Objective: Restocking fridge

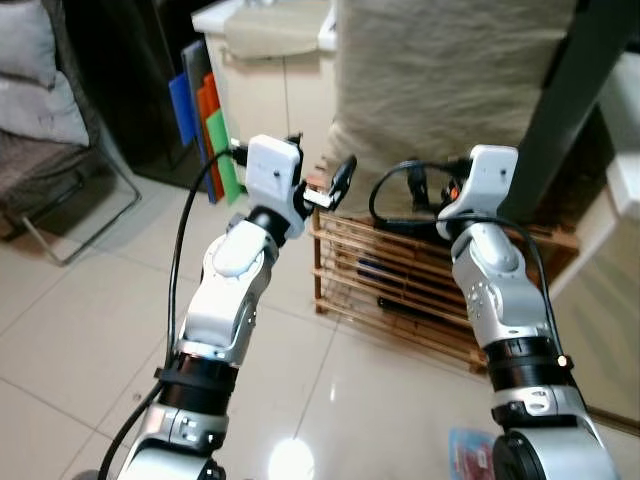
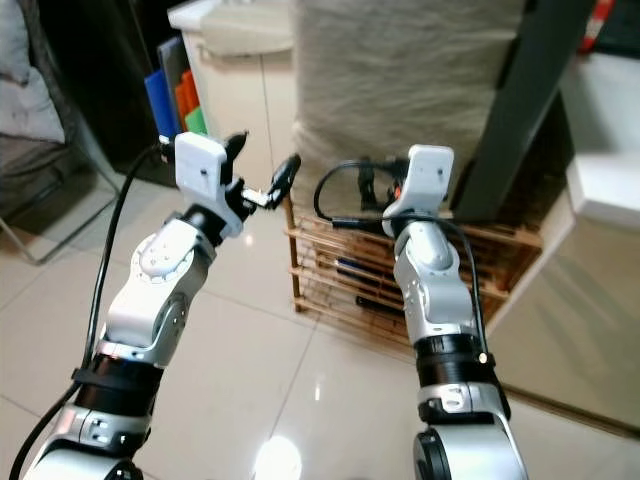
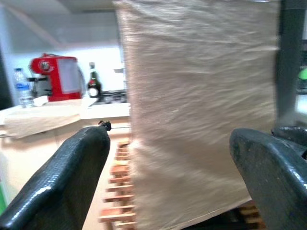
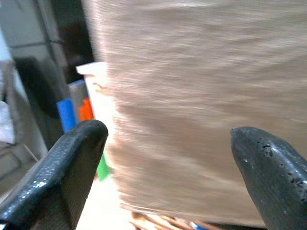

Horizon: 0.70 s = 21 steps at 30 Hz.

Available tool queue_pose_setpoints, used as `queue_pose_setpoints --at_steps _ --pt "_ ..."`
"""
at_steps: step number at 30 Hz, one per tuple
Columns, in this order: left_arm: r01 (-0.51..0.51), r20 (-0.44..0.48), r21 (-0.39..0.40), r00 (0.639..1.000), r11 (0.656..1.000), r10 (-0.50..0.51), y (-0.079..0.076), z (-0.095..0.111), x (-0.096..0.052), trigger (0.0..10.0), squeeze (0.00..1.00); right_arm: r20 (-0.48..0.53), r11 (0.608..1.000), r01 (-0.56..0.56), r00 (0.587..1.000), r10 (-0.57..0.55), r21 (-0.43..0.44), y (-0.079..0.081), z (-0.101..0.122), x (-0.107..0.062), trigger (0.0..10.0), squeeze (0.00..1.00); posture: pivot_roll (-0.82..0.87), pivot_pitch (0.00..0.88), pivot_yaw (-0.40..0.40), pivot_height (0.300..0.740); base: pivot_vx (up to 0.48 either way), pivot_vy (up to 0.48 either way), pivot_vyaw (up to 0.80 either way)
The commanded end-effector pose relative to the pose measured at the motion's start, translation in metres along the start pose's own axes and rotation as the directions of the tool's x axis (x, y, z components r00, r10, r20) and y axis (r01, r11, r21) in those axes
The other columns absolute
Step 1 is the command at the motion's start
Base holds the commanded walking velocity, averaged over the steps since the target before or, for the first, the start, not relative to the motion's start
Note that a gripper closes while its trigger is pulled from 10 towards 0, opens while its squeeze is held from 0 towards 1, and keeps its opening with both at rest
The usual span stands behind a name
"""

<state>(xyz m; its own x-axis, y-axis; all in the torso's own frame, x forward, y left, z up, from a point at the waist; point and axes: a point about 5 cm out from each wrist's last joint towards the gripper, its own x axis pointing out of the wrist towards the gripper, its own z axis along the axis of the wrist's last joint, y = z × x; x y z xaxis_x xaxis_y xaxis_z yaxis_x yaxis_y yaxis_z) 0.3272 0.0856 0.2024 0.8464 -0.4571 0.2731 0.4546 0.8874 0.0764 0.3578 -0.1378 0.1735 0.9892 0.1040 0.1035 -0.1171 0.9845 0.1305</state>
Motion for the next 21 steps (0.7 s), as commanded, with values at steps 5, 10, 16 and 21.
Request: queue_pose_setpoints --at_steps 5,10,16,21 --pt "-0.026 0.011 0.002 1.000 1.000 0.026 0.008 0.003 0.000 10.0 0.00 0.008 0.999 -0.042 0.999 0.043 -0.014 0.010 0.000 0.002 10.0 0.00 -0.13 0.000 0.016 0.740 0.432 0.000 0.00" --pt "-0.025 -0.002 -0.007 1.000 1.000 0.025 0.008 0.001 0.000 10.0 0.00 0.044 0.998 -0.052 0.998 0.054 -0.045 0.009 0.006 -0.001 10.0 0.00 -0.12 0.000 0.015 0.740 0.431 0.000 0.00" --pt "-0.008 -0.039 -0.016 0.999 1.000 0.007 0.005 -0.005 -0.001 10.0 0.00 0.057 0.996 -0.056 0.997 0.060 -0.067 0.008 0.004 -0.007 10.0 0.00 -0.13 0.000 0.020 0.740 0.430 0.000 0.00" --pt "-0.010 -0.049 -0.019 0.999 1.000 0.009 0.005 -0.008 -0.002 10.0 0.00 0.058 0.996 -0.059 0.996 0.064 -0.071 0.010 0.000 -0.011 10.0 0.00 -0.13 0.000 0.026 0.740 0.431 0.000 0.00"
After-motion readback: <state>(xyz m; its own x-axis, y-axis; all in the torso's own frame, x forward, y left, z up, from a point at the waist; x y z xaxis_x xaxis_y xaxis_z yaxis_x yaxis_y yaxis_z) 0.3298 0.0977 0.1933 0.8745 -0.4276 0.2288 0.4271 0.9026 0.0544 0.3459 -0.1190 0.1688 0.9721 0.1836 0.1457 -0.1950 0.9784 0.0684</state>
